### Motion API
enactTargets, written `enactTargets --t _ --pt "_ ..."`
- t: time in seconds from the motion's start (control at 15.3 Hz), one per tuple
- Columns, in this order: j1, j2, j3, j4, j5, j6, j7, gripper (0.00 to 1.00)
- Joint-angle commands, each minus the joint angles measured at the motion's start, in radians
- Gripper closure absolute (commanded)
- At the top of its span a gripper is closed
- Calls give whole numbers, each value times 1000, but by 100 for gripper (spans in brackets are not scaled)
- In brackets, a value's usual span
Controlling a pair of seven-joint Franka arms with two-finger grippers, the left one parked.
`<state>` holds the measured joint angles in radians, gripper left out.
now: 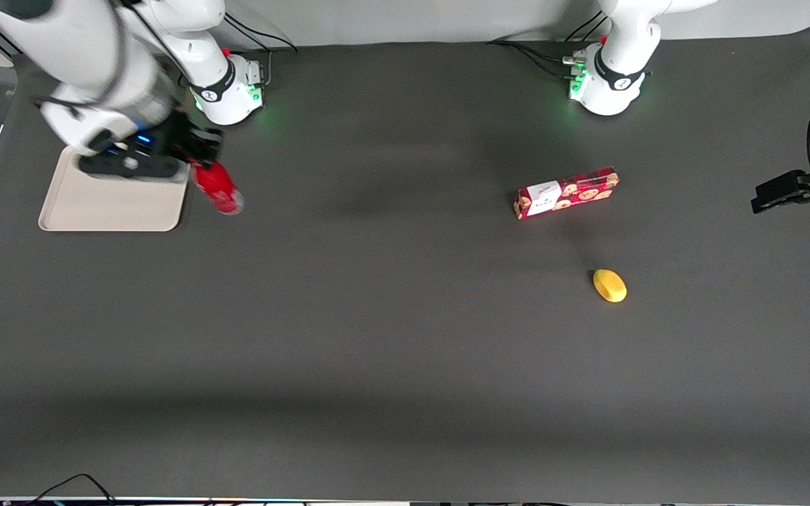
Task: Place coke bottle on tray
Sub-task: 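Lift the bottle with the right gripper and carry it toward the tray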
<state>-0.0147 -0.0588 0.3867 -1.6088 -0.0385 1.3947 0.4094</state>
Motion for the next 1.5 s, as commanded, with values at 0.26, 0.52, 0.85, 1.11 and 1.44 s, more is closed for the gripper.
enactTargets --t 0.26,0.52,0.85,1.11,1.44 --pt "2 -216 -428 -132 -110 -143 -630 100" --pt "2 -213 -648 -210 -247 -40 -901 100" --pt "4 -199 -886 -409 -343 257 -1121 100" --pt "3 -196 -1005 -497 -365 395 -1221 100" --pt "15 -158 -1178 -568 -363 592 -1369 100"
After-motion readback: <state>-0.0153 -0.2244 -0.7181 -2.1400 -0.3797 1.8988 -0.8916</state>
